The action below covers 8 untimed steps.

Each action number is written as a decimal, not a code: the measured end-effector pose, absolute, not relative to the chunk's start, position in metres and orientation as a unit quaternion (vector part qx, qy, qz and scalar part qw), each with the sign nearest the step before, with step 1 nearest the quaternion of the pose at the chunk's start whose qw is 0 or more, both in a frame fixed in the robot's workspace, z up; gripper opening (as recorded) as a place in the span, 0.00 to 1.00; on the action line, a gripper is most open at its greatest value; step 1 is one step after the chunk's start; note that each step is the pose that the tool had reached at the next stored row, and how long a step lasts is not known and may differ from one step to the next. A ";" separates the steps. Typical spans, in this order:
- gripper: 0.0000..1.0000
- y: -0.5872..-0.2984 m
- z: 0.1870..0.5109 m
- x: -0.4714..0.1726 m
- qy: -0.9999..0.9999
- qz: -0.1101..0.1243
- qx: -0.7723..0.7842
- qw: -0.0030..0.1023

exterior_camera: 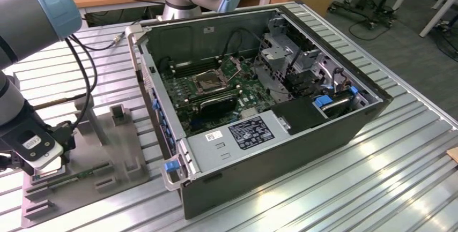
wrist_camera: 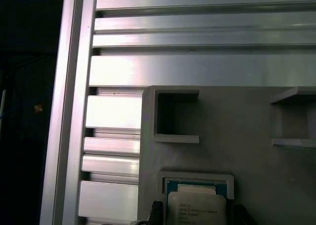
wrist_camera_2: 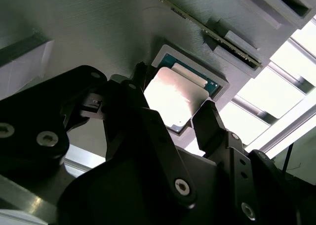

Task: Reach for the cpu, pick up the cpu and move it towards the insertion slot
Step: 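Pick up the cpu and move it towards the insertion slot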

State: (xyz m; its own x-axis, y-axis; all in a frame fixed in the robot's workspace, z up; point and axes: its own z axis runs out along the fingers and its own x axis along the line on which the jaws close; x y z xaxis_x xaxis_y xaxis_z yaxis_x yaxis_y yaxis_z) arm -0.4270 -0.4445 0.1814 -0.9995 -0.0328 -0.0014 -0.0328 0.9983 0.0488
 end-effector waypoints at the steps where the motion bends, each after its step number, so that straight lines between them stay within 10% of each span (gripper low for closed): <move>1: 0.65 -0.445 0.181 -0.427 1.000 0.024 -0.016 0.000; 8: 0.65 -0.444 0.182 -0.427 0.999 0.034 -0.015 0.000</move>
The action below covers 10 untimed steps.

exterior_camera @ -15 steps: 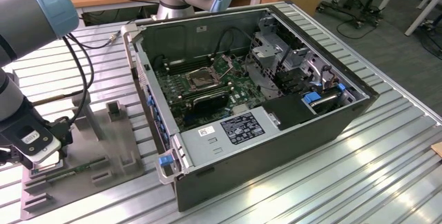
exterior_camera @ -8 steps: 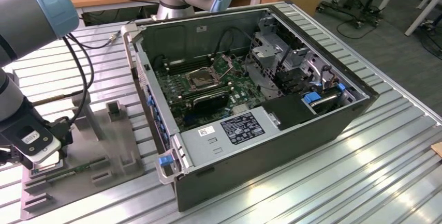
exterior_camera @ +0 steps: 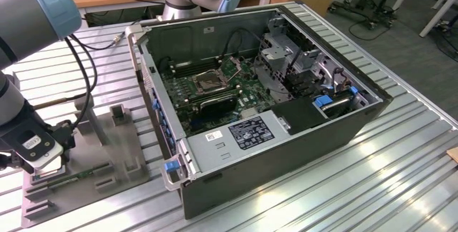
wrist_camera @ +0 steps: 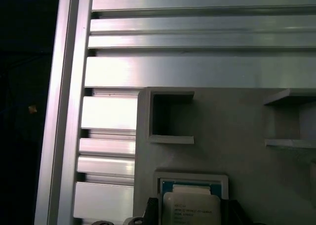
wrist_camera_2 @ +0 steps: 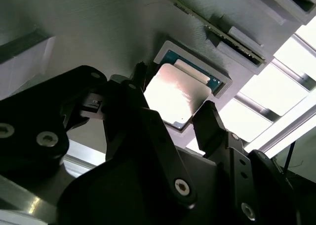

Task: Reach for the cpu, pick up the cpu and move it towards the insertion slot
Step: 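Pick up the cpu and move it towards the insertion slot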

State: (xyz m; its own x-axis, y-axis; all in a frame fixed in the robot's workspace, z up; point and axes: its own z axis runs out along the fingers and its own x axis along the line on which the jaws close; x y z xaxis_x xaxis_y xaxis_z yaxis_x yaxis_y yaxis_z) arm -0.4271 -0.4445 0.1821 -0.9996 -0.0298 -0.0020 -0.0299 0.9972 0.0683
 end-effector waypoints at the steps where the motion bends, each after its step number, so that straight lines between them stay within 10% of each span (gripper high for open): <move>1: 0.65 -0.444 0.182 -0.427 0.999 0.034 -0.014 0.001; 10: 0.65 -0.445 0.182 -0.428 0.999 0.035 -0.014 0.001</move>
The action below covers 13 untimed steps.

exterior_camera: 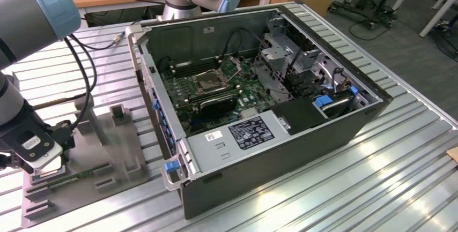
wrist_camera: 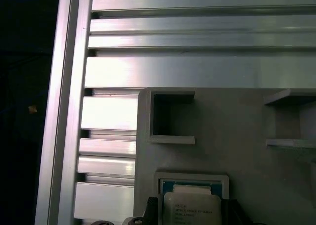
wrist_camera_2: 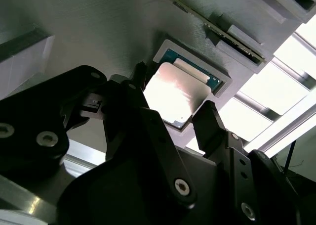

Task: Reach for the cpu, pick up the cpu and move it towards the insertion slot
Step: 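Pick up the cpu and move it towards the insertion slot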

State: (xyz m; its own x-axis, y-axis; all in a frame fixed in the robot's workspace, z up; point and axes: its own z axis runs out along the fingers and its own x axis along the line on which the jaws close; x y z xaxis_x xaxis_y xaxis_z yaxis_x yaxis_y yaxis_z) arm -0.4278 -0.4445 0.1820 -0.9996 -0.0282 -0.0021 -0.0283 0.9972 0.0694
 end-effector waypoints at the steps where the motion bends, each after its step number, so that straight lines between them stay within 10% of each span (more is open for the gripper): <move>1: 0.65 -0.444 0.182 -0.428 0.999 0.035 -0.014 0.001; 13: 0.65 -0.445 0.182 -0.428 0.999 0.035 -0.007 0.001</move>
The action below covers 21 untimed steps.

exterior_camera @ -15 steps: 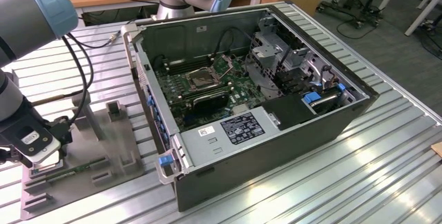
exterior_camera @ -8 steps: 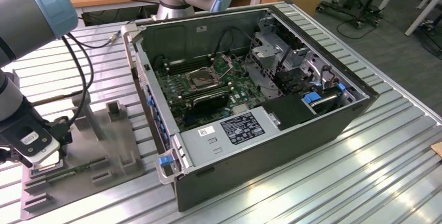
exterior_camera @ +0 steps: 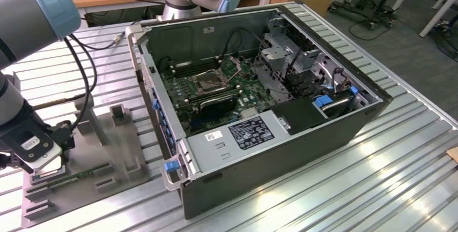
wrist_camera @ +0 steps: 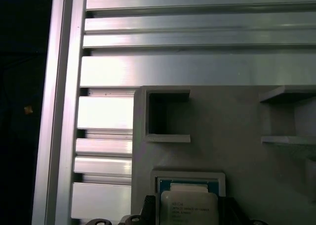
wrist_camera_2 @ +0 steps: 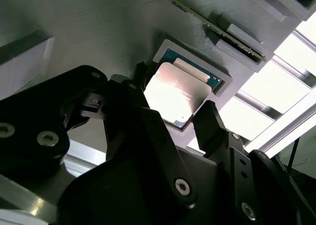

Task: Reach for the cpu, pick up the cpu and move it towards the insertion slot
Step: 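Pick up the cpu and move it towards the insertion slot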

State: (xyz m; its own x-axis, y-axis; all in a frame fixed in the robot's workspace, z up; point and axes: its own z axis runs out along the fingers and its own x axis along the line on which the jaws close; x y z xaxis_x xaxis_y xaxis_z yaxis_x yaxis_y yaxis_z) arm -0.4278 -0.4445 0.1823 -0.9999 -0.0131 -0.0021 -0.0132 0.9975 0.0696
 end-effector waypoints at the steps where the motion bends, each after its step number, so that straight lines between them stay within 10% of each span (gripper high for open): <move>1: 0.65 -0.445 0.182 -0.428 0.999 0.035 -0.007 0.001; 21: 0.65 -0.445 0.182 -0.428 0.999 0.035 -0.006 -0.002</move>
